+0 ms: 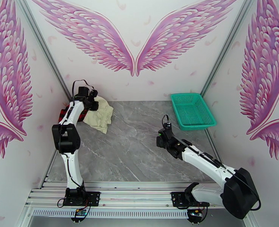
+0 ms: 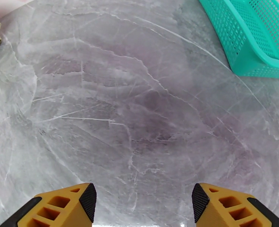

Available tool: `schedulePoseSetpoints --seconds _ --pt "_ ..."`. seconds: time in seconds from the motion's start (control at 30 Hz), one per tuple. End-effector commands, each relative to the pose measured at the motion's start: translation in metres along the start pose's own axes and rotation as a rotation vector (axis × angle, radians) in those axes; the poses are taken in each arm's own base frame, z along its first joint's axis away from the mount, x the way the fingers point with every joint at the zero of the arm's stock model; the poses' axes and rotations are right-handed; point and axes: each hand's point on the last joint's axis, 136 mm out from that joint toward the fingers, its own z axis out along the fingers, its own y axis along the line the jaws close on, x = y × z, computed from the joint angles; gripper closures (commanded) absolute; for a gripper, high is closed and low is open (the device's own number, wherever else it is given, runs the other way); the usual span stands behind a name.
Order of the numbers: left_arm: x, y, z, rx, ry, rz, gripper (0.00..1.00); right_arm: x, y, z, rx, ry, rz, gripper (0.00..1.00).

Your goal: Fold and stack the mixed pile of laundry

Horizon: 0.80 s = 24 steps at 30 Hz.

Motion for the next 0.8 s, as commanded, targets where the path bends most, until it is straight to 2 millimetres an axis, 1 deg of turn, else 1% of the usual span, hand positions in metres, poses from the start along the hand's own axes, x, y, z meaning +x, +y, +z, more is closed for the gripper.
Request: schedulePoseSetpoints --seconds 0.0,0.03,0.1,0.23,0.27,0.4,0.47,0.57,0.63,0.73,0.77 --pt "-0.023 0.017 -0.022 0.071 -0.083 0.042 1.00 -0.012 -0.006 -0.002 0.049 -0.012 0.051 0.28" --pt "-0.023 0.031 -0.024 0.065 -0.089 0.019 1.00 -0.013 -0.006 -0.001 0.053 -0.006 0.053 0.28" --pt "-0.017 0.059 -0.022 0.049 -0.086 -0.033 1.00 -0.012 -0.005 0.000 0.060 0.007 0.054 0.27" --pt "0.000 0.115 -0.016 0.016 -0.093 -0.137 1.00 -0.012 -0.004 0.002 0.077 0.036 0.058 0.28" --pt "0.007 0.131 -0.011 0.000 -0.087 -0.170 1.00 -0.013 -0.004 0.002 0.079 0.040 0.059 0.28" --pt "0.037 0.175 0.012 -0.031 -0.046 -0.253 1.00 -0.016 -0.003 0.005 0.098 0.054 0.056 0.28" --pt "0.051 0.193 0.019 -0.090 -0.014 -0.273 1.00 -0.018 -0.006 0.006 0.120 0.047 0.055 0.28" --pt "0.061 0.215 0.024 -0.197 0.012 -0.264 1.00 -0.022 -0.015 0.004 0.161 0.000 0.054 0.28" --pt "0.064 0.226 0.029 -0.246 0.019 -0.259 1.00 -0.028 -0.019 0.003 0.160 -0.054 0.040 0.28" --pt "0.062 0.235 0.032 -0.313 0.019 -0.252 1.00 -0.038 -0.019 0.000 0.119 -0.166 -0.008 0.26" --pt "0.061 0.239 0.032 -0.354 0.021 -0.247 1.00 -0.038 -0.019 0.001 0.104 -0.194 -0.022 0.25"
